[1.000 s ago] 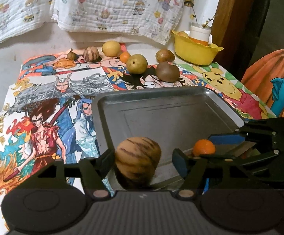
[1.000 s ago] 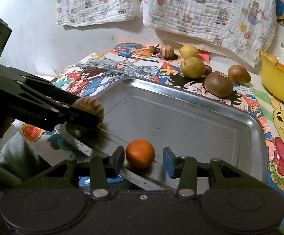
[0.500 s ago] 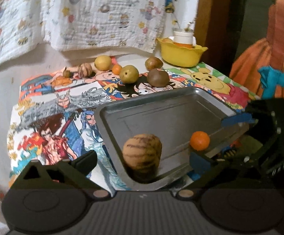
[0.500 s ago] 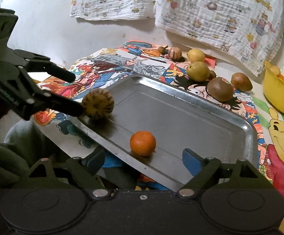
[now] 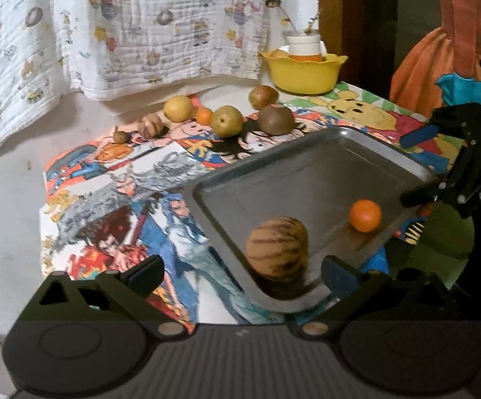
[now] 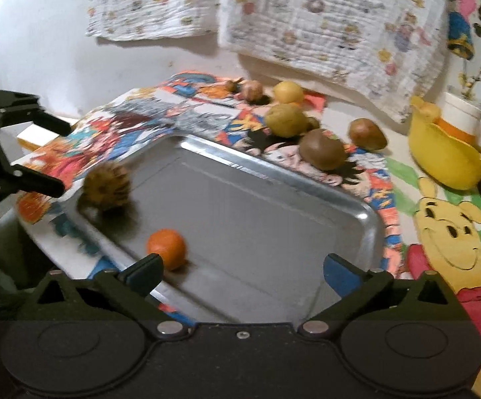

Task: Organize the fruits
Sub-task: 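Carry both fruits over the metal tray and open both tools to release, then move left tool toward green pear while right tool approaches brown kiwi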

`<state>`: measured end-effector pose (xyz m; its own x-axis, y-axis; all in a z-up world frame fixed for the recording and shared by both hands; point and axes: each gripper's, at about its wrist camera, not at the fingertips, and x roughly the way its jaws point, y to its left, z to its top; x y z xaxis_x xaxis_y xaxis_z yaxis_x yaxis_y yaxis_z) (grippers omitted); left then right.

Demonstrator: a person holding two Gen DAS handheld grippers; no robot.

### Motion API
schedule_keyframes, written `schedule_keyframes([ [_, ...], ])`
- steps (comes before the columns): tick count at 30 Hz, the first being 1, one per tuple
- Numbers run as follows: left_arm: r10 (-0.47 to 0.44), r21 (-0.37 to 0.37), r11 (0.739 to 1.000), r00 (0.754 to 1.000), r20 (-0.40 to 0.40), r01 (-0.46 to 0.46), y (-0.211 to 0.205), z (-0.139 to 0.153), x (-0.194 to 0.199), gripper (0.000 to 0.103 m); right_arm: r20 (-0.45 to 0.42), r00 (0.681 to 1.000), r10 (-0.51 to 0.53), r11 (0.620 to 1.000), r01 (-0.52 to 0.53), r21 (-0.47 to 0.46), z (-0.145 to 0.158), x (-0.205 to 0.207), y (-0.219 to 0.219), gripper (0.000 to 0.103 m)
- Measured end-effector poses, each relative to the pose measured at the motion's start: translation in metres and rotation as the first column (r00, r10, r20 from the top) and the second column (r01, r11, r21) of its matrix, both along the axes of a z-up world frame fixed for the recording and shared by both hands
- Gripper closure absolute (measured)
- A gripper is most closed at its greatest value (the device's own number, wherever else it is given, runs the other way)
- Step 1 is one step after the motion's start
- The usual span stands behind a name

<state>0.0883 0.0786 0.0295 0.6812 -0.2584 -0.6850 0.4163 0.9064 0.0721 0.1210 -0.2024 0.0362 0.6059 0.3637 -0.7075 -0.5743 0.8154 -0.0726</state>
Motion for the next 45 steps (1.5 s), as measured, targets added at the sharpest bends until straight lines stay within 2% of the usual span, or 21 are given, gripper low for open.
schedule_keyframes([
  [12, 0.065, 0.033, 0.997, 0.998, 0.015, -0.066, 0.001, 0.012, 0.063, 0.0, 0.045, 0.995, -0.089, 0.996, 0.089, 0.008, 0.002, 0.063, -0.014, 0.001],
  [23, 0.067, -0.039, 0.997, 0.995, 0.073, -0.065, -0.022, 0.019, 0.149, 0.0, 0.086, 0.987, -0.139, 0.99, 0.136, 0.038, 0.006, 0.131, -0.01, 0.001],
  [27, 0.059, -0.069, 0.996, 0.996, 0.062, -0.055, -0.031, 0.014, 0.184, 0.001, 0.072, 0.988, -0.135, 0.99, 0.133, 0.035, 0.003, 0.155, -0.003, 0.001],
  [30, 0.063, -0.058, 0.997, 0.997, 0.048, -0.06, -0.041, 0.007, 0.208, 0.001, 0.068, 0.989, -0.133, 0.991, 0.131, 0.031, -0.002, 0.168, 0.004, 0.001],
  [40, 0.082, -0.144, 0.985, 0.994, -0.078, -0.093, -0.06, -0.017, 0.268, 0.001, 0.035, 0.991, -0.127, 0.992, 0.126, 0.009, -0.031, 0.202, 0.023, 0.001],
  [45, 0.087, -0.175, 0.979, 0.989, -0.117, -0.107, -0.064, -0.029, 0.288, 0.001, 0.015, 0.989, -0.144, 0.99, 0.144, 0.016, -0.043, 0.214, 0.028, 0.008],
])
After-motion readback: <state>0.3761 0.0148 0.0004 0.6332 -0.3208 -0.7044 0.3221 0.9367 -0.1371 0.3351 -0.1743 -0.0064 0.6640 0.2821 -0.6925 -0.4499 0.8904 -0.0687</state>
